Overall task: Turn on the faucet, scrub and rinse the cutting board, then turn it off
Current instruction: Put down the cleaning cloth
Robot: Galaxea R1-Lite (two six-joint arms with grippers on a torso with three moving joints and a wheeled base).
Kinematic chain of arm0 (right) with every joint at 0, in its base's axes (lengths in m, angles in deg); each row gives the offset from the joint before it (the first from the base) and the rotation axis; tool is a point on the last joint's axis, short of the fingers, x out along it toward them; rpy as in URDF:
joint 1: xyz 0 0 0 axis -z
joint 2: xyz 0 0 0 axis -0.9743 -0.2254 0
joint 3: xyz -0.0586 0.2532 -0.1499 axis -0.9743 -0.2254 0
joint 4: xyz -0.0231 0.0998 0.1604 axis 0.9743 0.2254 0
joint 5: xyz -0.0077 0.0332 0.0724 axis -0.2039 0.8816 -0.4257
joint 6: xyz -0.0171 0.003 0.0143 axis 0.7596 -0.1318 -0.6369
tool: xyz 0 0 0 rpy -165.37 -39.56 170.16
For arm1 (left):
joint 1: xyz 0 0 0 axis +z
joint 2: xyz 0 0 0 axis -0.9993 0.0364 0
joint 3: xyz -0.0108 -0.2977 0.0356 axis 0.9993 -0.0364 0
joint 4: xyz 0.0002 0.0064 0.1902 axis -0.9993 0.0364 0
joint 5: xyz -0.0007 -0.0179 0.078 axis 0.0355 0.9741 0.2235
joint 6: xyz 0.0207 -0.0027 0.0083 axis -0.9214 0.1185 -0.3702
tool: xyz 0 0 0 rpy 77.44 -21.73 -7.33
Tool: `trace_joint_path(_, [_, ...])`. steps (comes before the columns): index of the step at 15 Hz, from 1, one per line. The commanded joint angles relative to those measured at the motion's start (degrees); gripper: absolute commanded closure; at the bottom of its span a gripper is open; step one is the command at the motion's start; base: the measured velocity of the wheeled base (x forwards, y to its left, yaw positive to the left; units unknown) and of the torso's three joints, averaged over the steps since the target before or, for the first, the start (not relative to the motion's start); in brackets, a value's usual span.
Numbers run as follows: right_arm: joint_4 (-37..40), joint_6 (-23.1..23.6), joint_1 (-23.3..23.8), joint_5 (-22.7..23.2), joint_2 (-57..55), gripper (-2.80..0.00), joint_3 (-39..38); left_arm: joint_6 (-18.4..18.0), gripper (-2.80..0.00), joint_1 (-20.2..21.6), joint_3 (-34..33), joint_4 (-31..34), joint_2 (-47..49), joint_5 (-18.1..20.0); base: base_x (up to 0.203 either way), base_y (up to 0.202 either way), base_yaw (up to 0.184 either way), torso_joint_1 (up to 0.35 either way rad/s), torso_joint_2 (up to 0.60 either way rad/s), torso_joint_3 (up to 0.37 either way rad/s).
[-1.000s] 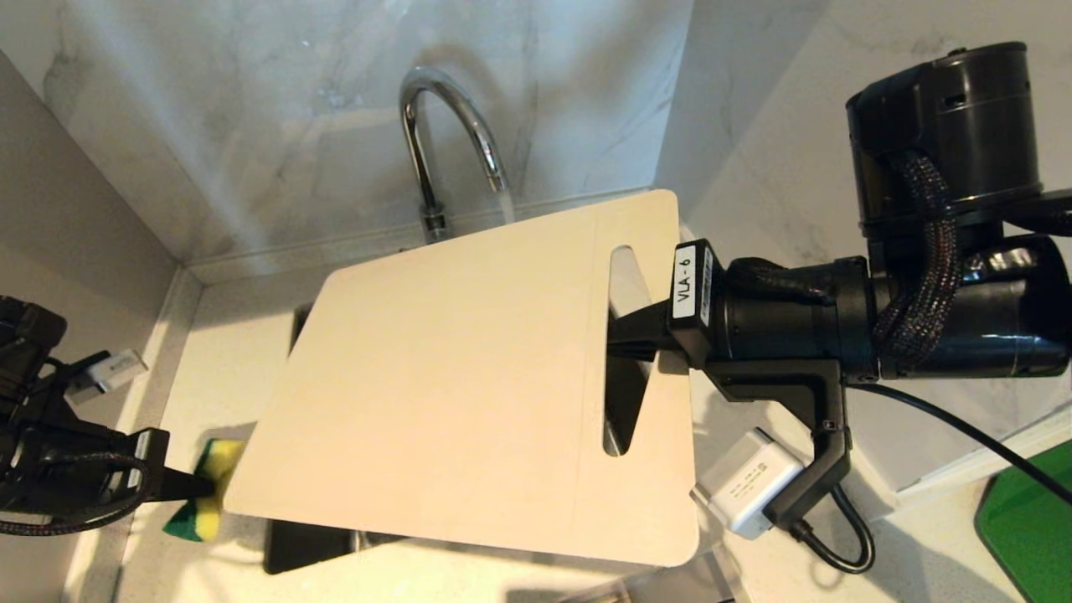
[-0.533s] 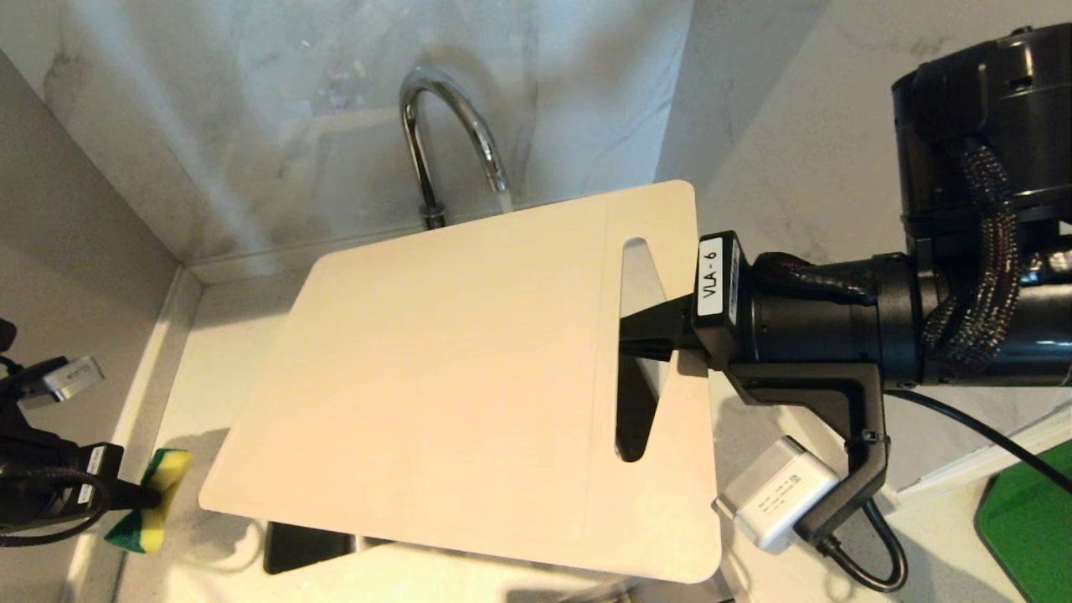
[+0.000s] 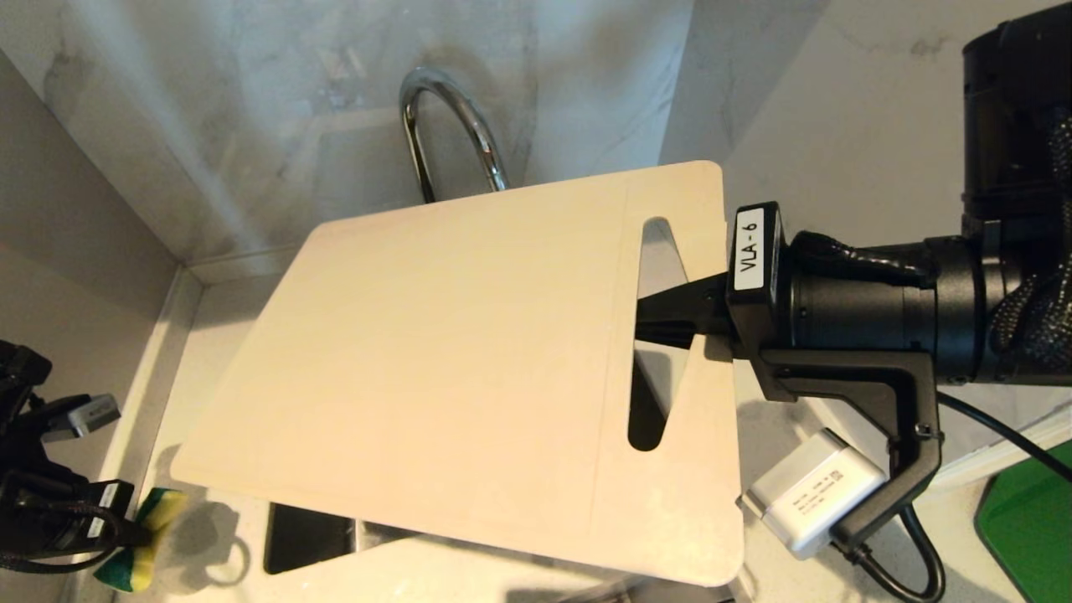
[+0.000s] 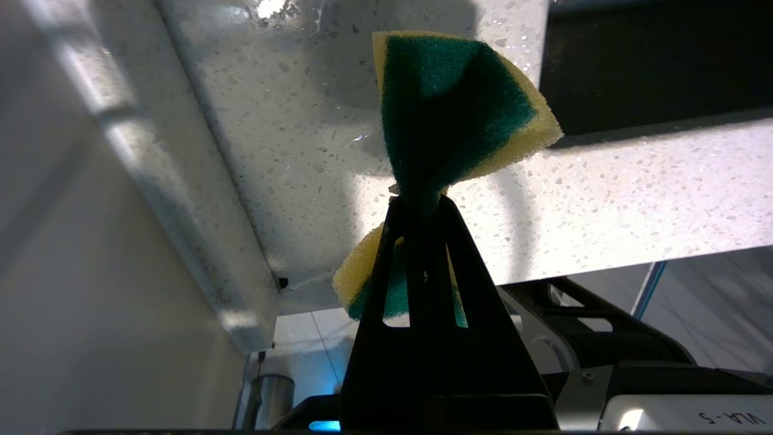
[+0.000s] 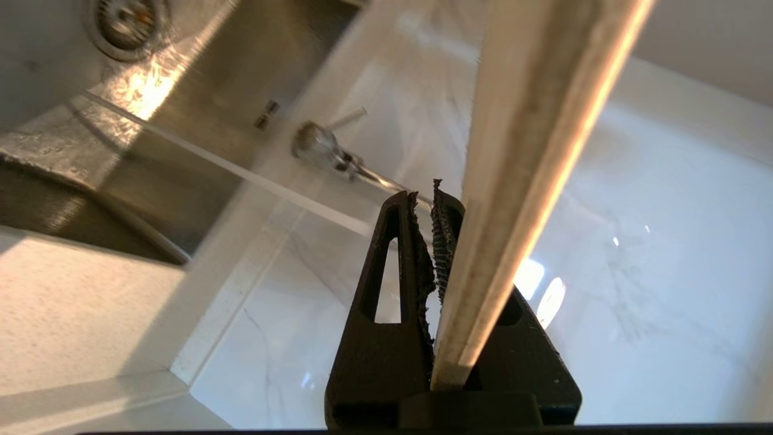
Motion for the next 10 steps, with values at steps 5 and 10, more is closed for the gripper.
trace_joint_path(5, [-0.23,0.58,0.00,0.26,0.30,0.00,-0.55,0.63,0.00,-0.03,0.73,-4.73,8.02,-1.10,0.000,0.000,0.000,0.000,0.00,0.000])
trace_joint_path(10, [-0.31,0.67,0.00,0.19,0.39,0.00,-1.59,4.43,0.00,-0.51,6.60,-7.56,12.75,-6.14,0.000,0.000,0.000,0.000,0.00,0.000])
